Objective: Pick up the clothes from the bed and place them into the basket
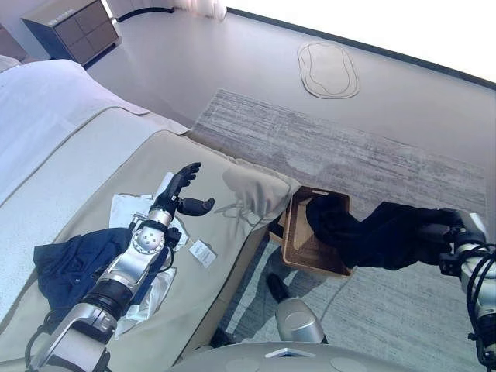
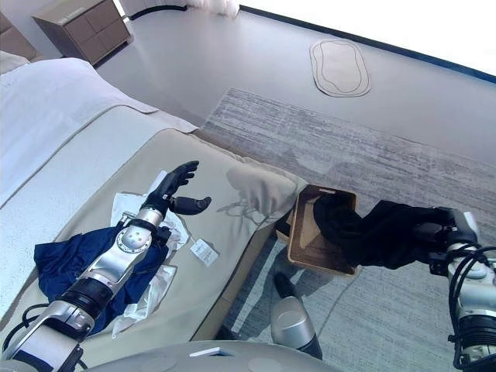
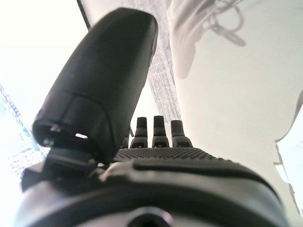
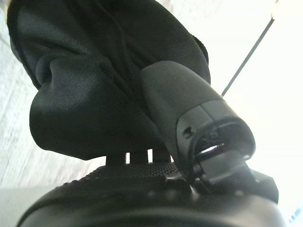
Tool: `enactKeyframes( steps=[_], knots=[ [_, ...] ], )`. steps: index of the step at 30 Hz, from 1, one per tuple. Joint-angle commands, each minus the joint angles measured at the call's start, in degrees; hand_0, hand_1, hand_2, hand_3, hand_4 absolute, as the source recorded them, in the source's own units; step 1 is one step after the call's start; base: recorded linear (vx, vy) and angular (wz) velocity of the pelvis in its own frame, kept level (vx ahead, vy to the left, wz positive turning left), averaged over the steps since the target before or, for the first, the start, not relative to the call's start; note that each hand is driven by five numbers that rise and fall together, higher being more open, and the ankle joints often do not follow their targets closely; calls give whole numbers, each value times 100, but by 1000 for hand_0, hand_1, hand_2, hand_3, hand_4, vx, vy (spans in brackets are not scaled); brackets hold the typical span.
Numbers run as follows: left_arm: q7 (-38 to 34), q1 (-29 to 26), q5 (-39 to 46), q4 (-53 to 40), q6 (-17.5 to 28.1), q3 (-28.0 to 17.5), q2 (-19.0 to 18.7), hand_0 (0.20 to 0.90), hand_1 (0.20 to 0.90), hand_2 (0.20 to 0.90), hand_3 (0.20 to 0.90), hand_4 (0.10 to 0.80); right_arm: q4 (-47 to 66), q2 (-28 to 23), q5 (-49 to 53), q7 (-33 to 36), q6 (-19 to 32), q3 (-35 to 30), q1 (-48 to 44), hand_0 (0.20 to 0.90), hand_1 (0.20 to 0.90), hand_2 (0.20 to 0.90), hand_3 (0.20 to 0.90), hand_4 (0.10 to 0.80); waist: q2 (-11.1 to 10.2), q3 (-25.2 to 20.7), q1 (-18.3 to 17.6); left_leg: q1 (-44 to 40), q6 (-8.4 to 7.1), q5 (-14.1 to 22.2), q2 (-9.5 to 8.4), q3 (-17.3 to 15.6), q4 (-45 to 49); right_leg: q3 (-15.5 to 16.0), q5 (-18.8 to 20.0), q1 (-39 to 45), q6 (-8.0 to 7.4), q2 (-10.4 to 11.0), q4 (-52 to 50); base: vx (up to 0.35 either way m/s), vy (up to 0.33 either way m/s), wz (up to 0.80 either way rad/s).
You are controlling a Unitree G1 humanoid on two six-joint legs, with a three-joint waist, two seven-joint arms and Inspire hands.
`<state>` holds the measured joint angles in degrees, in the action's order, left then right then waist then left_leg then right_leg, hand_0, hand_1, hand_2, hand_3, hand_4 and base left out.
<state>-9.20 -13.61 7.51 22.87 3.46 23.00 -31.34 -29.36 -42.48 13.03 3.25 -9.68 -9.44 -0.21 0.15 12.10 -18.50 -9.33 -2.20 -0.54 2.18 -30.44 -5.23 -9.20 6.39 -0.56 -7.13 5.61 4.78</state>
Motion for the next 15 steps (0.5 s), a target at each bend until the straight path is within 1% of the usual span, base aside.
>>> enactKeyframes(
  steps=[1, 4, 8, 11, 15],
  knots=[
    [-191, -228, -176, -439, 298, -77, 60, 900, 900, 900, 900, 800, -205, -496, -5, 287, 779, -105, -838, 300, 300, 300, 200, 100, 127, -386, 298, 205, 369, 928, -101, 627, 741, 610, -78, -287, 28, -423, -144, -17, -44, 1],
    [-184, -248, -210, -459, 308, 20, 72, 900, 900, 900, 900, 800, -451, -364, 79, 377, 842, 200, -995, 300, 300, 300, 200, 100, 155, -373, 403, 227, 351, 891, -110, 654, 701, 689, -84, -251, 45, -410, -94, -19, -56, 2],
    [-142, -306, -196, -487, 309, 78, 31, 900, 900, 900, 900, 800, -522, -293, 64, 523, 820, 342, -1111, 300, 300, 300, 200, 100, 172, -359, 480, 250, 340, 847, -125, 695, 644, 749, -98, -235, 49, -406, -80, -20, -45, 3],
    [-140, -374, -141, -539, 289, 132, -16, 900, 900, 900, 900, 800, -621, -286, 51, 655, 698, 429, -1251, 300, 300, 300, 200, 100, 183, -340, 531, 280, 332, 834, -135, 721, 634, 789, -112, -231, 50, -398, -80, -23, -31, 7],
    [-142, -432, -105, -566, 262, 158, -40, 900, 900, 900, 900, 800, -865, -279, -1, 626, 678, 605, -1446, 300, 300, 300, 200, 100, 205, -306, 597, 304, 323, 810, -144, 752, 597, 825, -129, -230, 54, -393, -70, -20, -13, 9]
  ],
)
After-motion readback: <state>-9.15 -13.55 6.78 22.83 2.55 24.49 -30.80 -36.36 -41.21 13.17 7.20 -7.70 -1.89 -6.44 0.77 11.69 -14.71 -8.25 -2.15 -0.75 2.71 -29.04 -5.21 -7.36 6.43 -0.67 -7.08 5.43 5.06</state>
